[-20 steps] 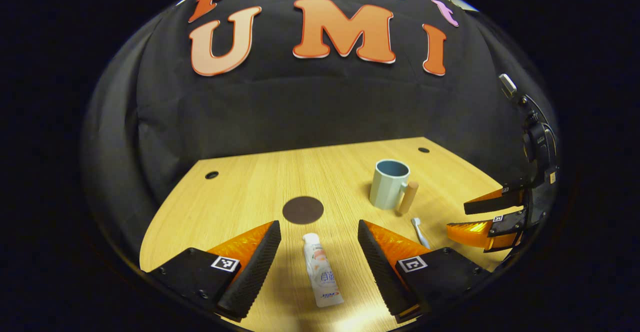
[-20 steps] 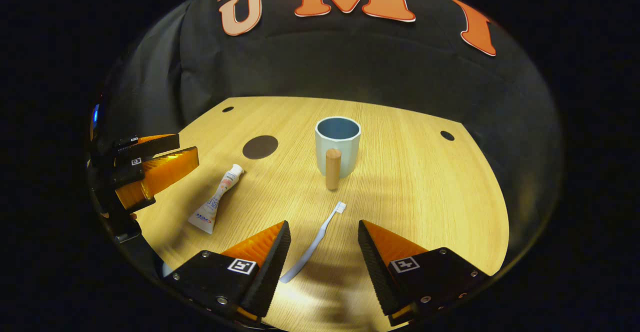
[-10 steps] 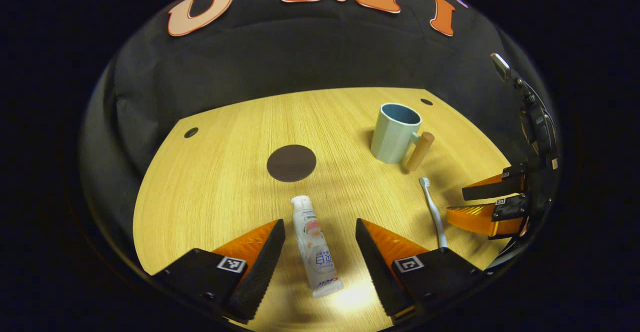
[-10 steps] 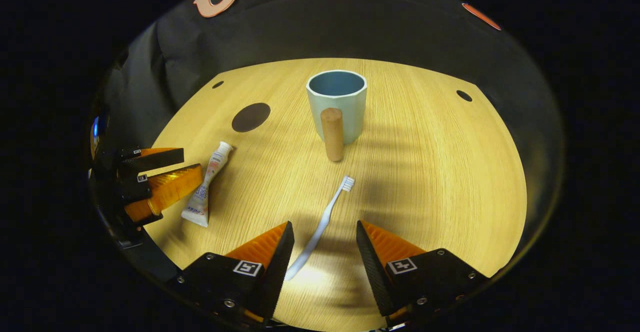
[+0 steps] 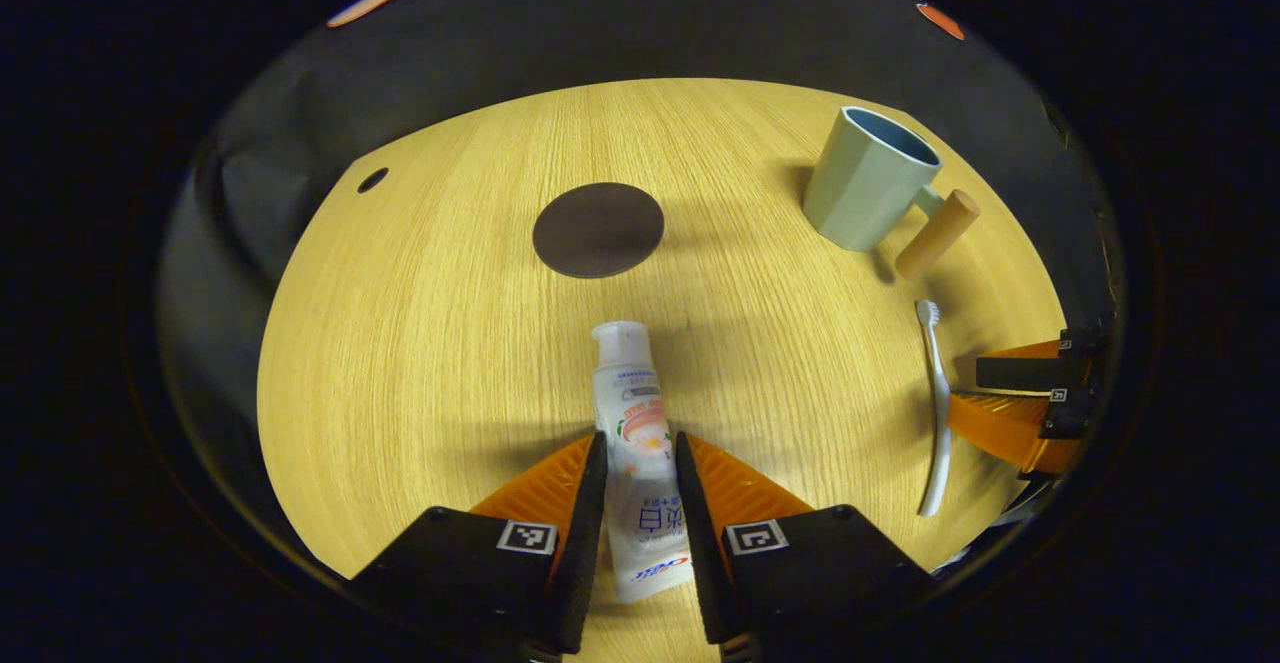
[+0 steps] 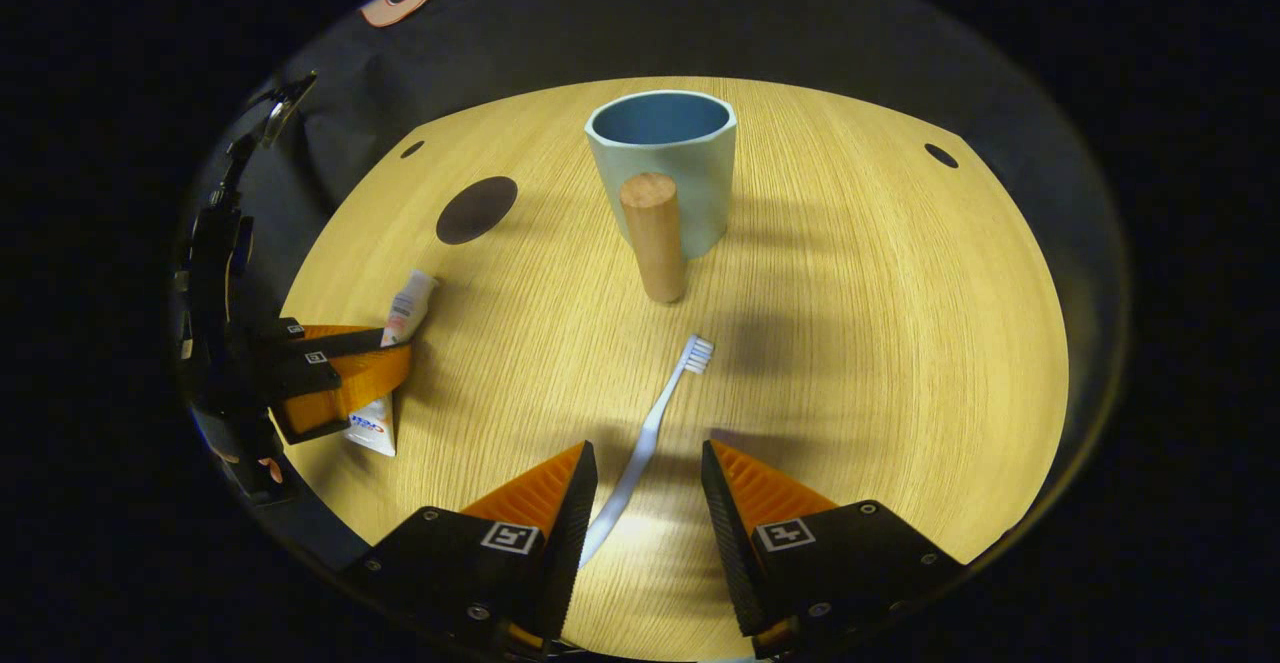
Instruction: Put the toothbrush and toothpaste on the desktop into the cup, then pick up the cup and place it on the coaster on the desktop.
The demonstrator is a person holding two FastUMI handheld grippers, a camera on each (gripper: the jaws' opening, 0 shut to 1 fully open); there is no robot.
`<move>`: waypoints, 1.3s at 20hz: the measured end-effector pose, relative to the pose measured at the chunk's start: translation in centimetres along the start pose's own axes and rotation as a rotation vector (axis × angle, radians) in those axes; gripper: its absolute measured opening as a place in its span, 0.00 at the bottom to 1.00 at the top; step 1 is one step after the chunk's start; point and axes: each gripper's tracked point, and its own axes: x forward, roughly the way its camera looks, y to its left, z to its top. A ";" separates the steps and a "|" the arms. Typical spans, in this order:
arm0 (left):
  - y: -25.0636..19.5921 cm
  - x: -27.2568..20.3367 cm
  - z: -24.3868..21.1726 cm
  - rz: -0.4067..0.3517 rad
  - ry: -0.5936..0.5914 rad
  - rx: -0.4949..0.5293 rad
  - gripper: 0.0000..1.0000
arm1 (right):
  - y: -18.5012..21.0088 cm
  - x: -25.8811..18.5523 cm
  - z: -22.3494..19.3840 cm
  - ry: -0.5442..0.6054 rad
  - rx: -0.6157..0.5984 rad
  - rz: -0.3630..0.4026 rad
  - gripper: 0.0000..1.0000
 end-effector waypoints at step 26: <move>2.6 -5.6 6.9 -0.043 -0.323 -0.030 0.09 | 1.5 2.1 3.7 -0.261 -0.043 0.011 0.08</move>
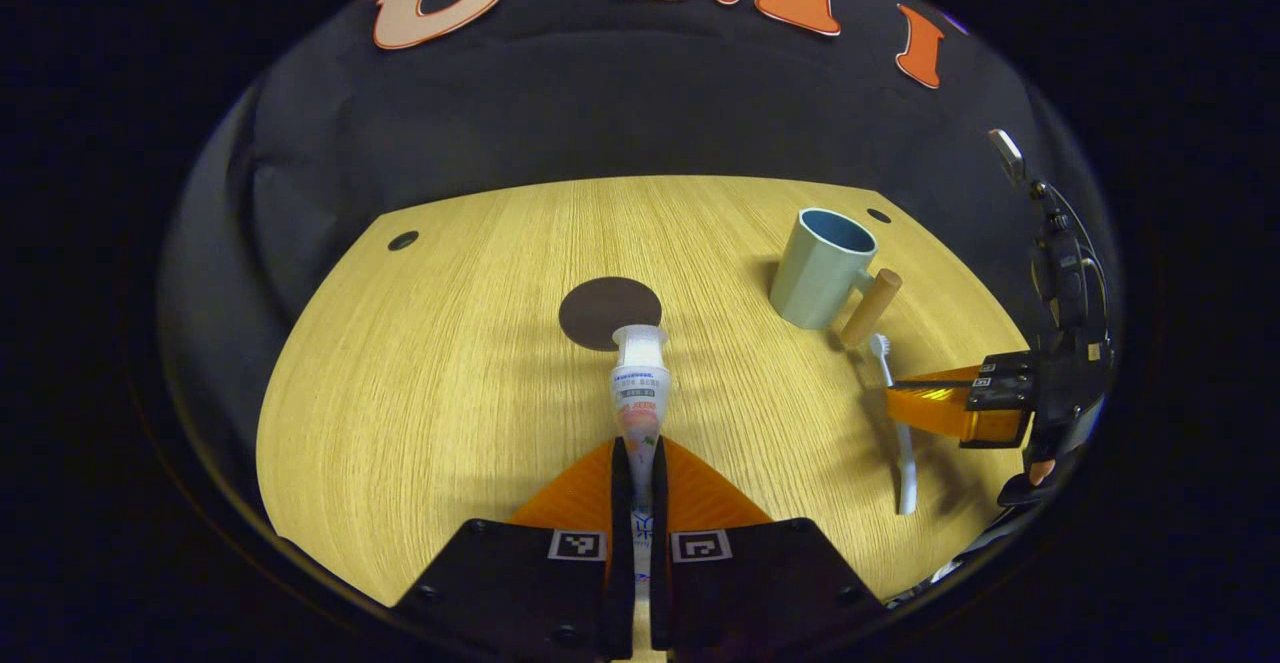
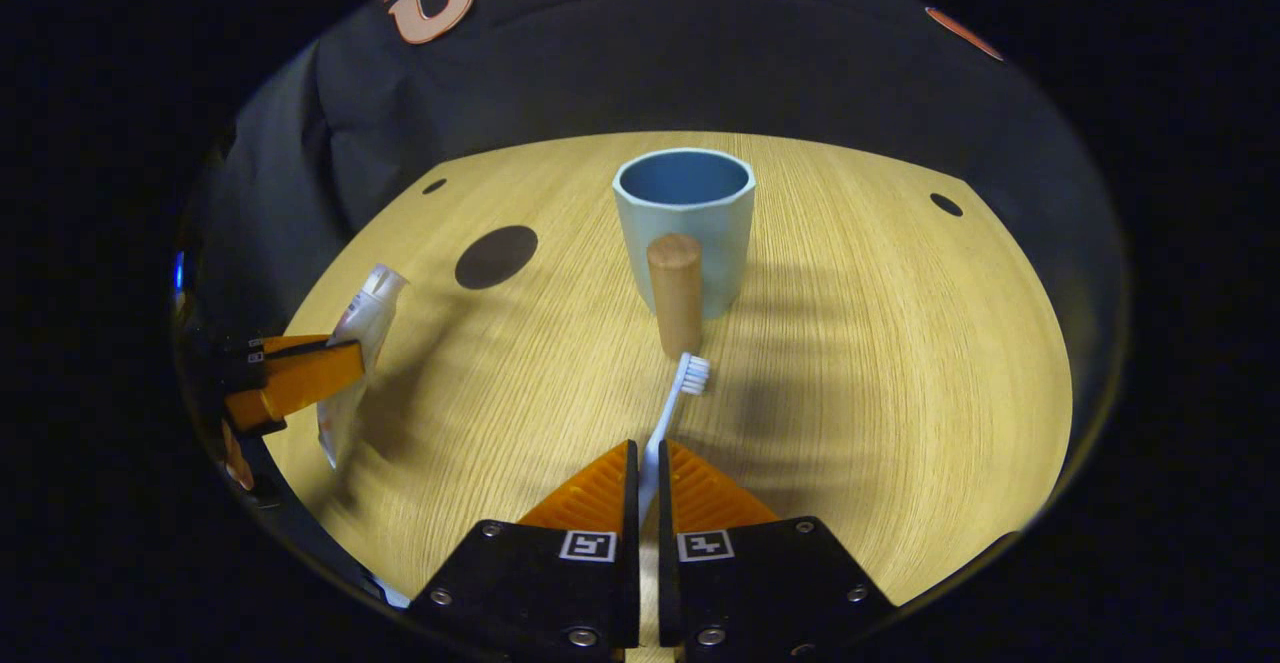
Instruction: Put the toothbrush and toothpaste on the desktop into the cup, then pick up the cup and place it on the coaster on the desktop.
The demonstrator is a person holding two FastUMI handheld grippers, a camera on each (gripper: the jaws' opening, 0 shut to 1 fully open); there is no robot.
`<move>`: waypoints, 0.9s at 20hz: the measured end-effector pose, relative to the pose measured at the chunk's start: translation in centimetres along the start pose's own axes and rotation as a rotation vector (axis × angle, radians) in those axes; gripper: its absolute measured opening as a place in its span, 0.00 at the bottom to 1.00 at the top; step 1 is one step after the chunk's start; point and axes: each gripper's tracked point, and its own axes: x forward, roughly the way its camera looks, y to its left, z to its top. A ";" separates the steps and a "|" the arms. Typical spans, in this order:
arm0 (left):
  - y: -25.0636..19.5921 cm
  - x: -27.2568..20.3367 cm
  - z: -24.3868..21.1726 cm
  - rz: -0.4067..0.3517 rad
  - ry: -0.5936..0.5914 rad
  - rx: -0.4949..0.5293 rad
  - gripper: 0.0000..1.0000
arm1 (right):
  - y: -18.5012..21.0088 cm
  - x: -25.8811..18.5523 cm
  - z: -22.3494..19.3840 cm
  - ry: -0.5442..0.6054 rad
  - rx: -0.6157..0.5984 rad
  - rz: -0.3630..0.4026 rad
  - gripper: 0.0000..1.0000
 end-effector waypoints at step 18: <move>-0.8 -1.8 4.0 0.010 -0.308 0.017 0.10 | -0.9 -5.7 13.6 -0.648 0.031 0.072 0.07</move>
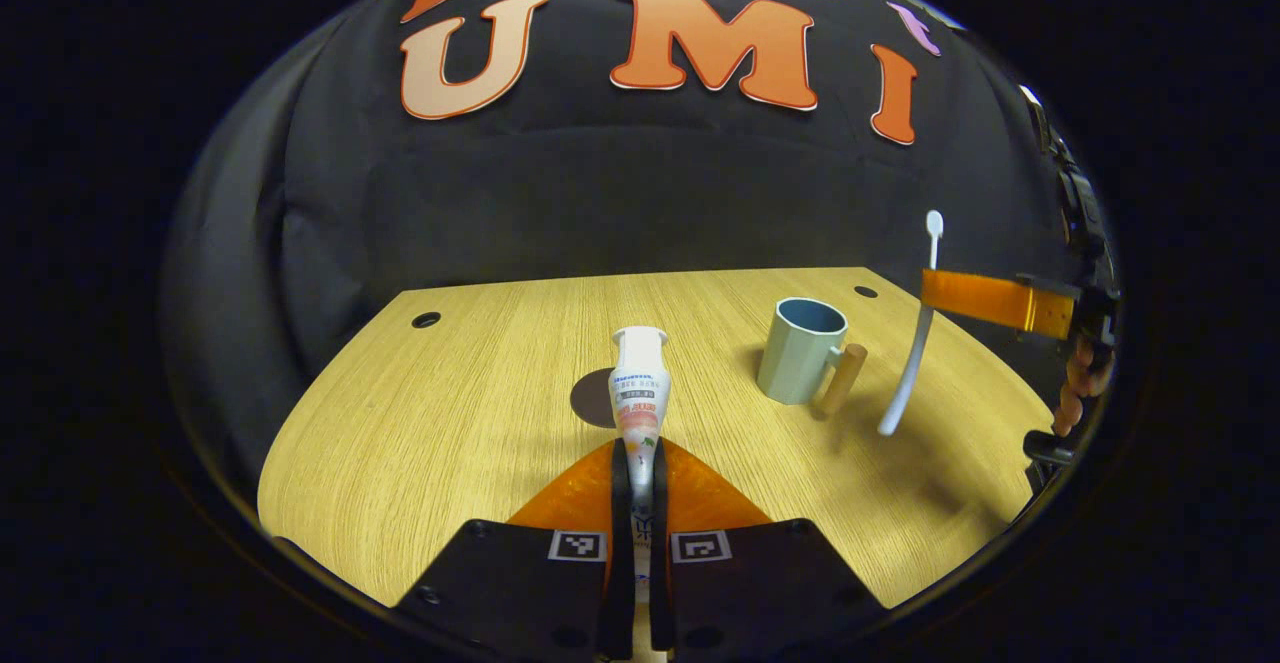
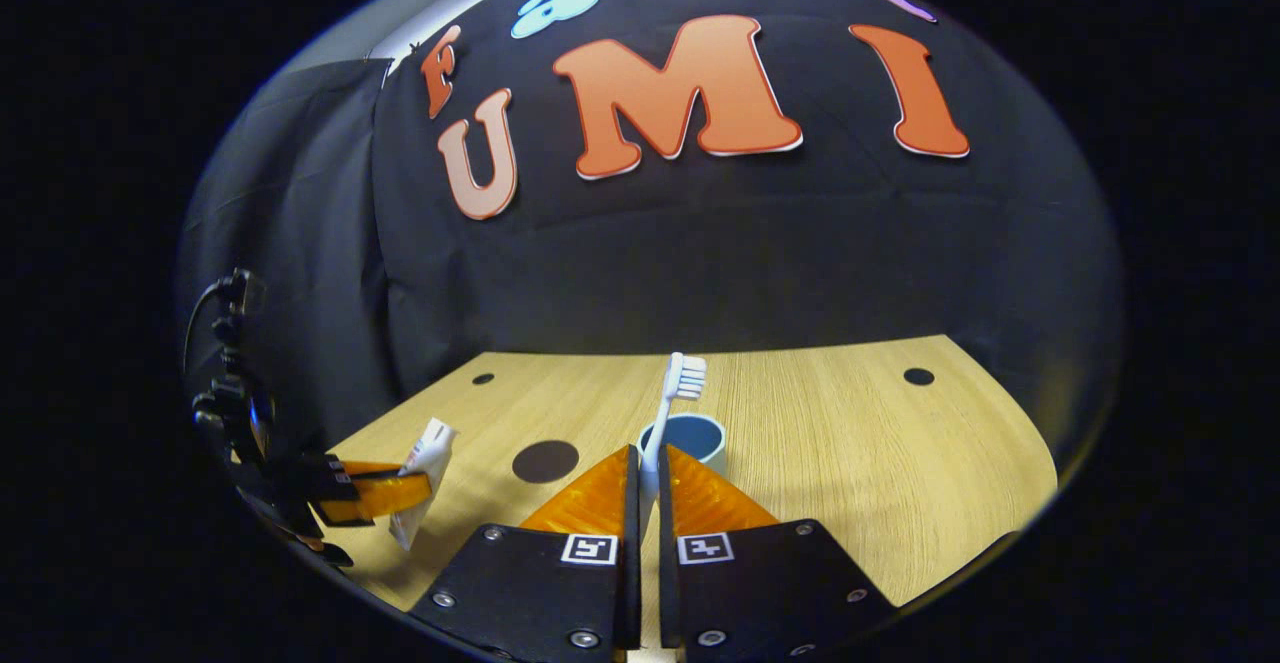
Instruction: Put the toothbrush and toothpaste on the desktop into the cup, then pick up the cup and place it on the coaster on the desktop.
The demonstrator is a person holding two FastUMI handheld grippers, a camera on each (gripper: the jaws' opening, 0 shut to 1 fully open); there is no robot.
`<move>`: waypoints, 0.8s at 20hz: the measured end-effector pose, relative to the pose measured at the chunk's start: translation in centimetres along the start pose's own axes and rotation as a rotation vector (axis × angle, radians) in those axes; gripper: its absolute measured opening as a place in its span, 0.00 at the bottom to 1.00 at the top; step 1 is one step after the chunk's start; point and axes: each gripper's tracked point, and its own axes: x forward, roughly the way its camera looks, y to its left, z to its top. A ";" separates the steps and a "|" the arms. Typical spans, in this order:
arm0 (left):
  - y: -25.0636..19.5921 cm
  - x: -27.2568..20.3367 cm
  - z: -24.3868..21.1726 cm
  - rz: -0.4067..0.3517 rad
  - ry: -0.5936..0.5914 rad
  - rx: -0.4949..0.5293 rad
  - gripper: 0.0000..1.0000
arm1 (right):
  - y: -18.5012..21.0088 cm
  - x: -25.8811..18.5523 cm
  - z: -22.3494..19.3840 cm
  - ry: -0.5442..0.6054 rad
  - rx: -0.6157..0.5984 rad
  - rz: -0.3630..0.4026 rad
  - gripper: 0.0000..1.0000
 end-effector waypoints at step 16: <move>0.3 1.0 -0.6 0.032 -0.022 0.001 0.10 | -3.0 7.5 5.5 -0.270 -0.101 -0.080 0.08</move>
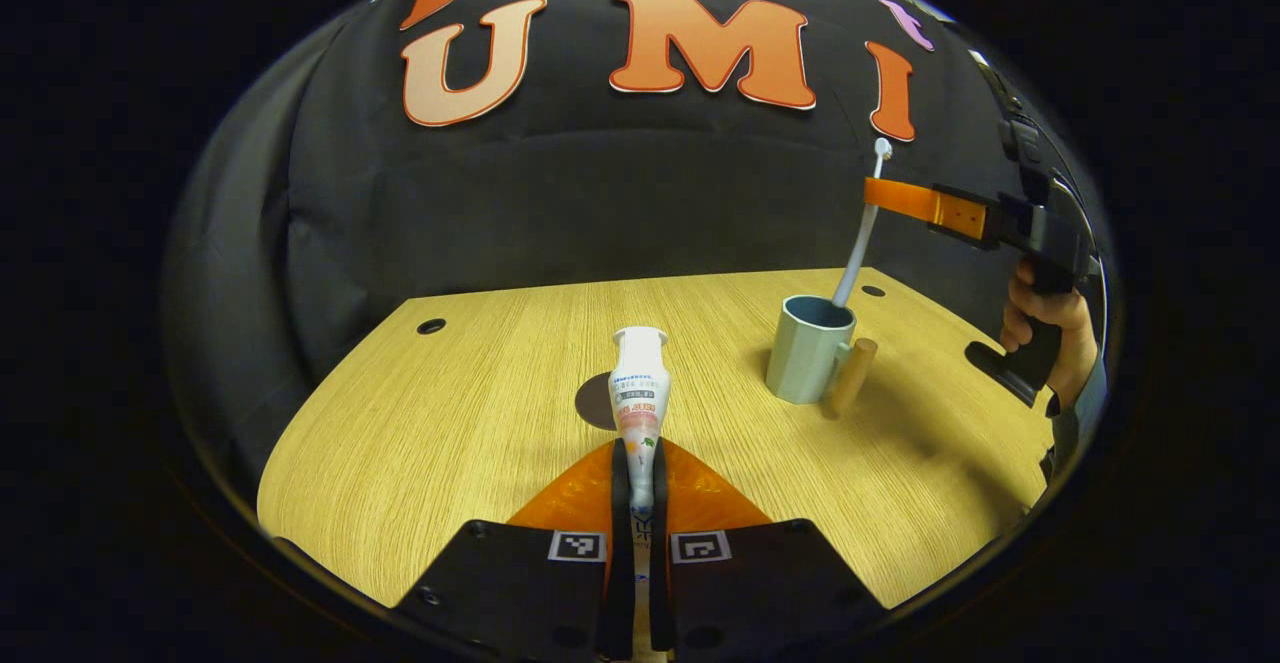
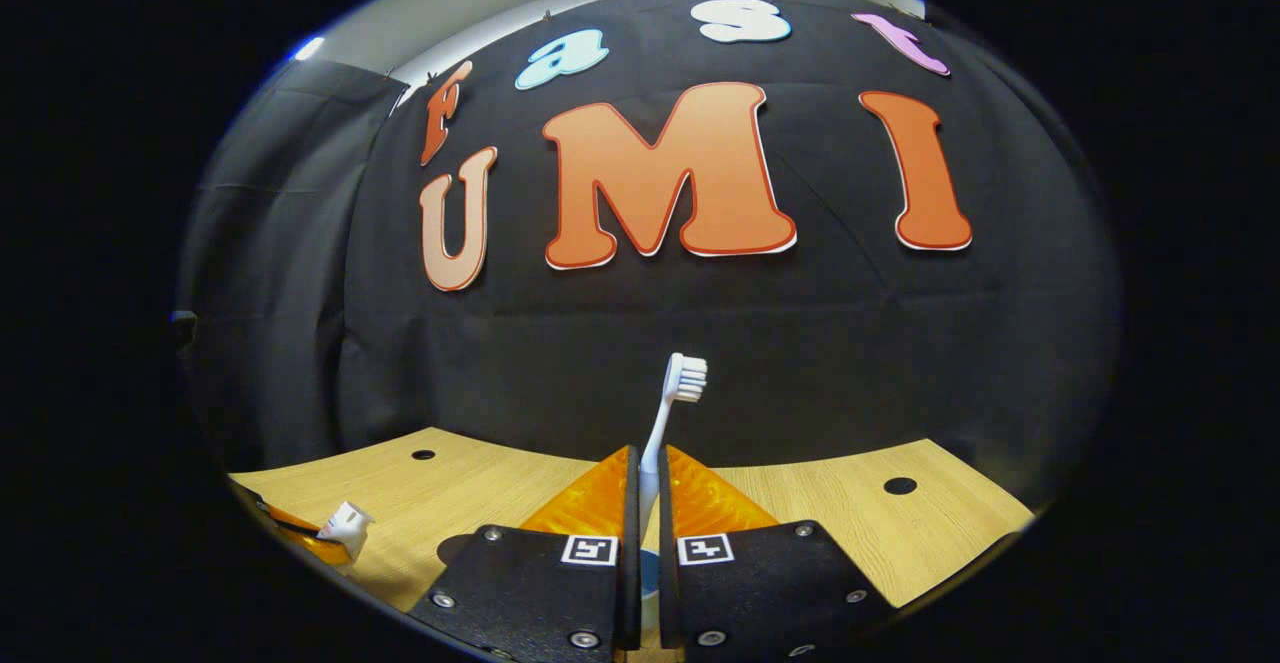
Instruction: Put the toothbrush and toothpaste on the desktop into the cup, then pick up the cup and place it on the coaster on the desktop.
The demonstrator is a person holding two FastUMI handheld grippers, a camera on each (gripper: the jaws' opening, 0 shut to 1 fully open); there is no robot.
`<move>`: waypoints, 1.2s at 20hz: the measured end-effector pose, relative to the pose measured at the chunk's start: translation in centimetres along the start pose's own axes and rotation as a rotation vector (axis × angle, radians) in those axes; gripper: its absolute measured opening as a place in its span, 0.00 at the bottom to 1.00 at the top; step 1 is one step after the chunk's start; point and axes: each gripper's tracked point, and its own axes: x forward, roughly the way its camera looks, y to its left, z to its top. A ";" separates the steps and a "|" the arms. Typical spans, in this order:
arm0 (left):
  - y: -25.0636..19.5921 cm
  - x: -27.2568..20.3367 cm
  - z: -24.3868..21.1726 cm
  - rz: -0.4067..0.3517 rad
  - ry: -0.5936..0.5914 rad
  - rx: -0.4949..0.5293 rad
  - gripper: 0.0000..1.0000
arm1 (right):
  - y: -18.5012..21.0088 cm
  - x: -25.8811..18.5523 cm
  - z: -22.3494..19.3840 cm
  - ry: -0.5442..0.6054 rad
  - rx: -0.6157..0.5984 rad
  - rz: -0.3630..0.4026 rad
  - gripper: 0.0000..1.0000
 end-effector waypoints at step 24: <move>-7.2 2.2 11.8 -0.097 -0.397 -0.096 0.09 | -2.5 -3.9 -8.5 0.223 -0.054 -0.015 0.80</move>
